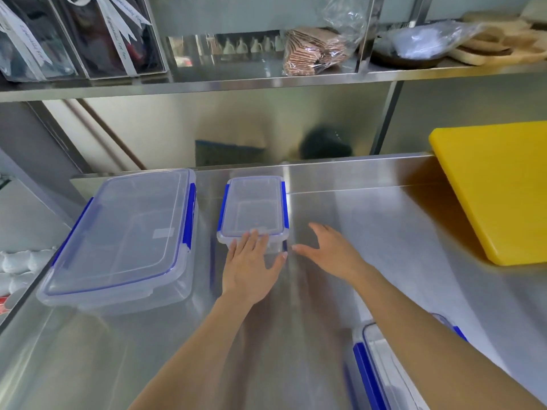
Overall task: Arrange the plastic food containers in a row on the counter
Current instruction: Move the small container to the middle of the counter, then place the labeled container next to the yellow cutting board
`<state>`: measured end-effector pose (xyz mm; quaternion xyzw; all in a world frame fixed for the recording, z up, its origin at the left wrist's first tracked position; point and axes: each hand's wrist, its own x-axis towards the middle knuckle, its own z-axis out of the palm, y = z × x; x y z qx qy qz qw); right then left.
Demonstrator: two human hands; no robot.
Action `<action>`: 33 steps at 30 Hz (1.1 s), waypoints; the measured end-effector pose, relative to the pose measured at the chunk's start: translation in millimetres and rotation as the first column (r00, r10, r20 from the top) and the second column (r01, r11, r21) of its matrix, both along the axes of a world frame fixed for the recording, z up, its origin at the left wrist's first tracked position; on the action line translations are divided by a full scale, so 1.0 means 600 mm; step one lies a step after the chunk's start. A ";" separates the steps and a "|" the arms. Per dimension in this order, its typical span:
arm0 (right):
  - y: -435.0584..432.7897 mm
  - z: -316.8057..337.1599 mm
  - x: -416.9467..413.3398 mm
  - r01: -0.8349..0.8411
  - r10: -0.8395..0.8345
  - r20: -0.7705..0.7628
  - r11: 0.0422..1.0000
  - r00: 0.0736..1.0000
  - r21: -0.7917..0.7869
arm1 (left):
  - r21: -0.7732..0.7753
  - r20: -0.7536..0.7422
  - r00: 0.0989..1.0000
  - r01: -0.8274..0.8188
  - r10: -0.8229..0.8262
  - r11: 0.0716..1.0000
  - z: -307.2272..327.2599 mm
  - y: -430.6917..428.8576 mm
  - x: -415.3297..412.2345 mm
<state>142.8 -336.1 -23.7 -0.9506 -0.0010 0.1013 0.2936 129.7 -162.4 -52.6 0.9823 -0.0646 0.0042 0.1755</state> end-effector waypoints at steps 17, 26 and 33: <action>-0.219 0.027 -0.305 0.361 -0.349 -0.254 0.932 0.902 0.004 | -0.451 -0.368 0.927 -0.110 -0.073 0.886 0.027 -0.198 -0.280; -0.234 0.018 -0.352 0.384 -0.337 -0.346 0.920 0.875 0.076 | -0.523 -0.379 0.920 -0.298 0.095 0.798 0.029 -0.213 -0.297; -0.194 -0.005 -0.300 0.461 -0.408 -0.260 0.867 0.875 0.190 | -0.496 -0.393 0.918 -0.266 0.060 0.827 0.026 -0.193 -0.266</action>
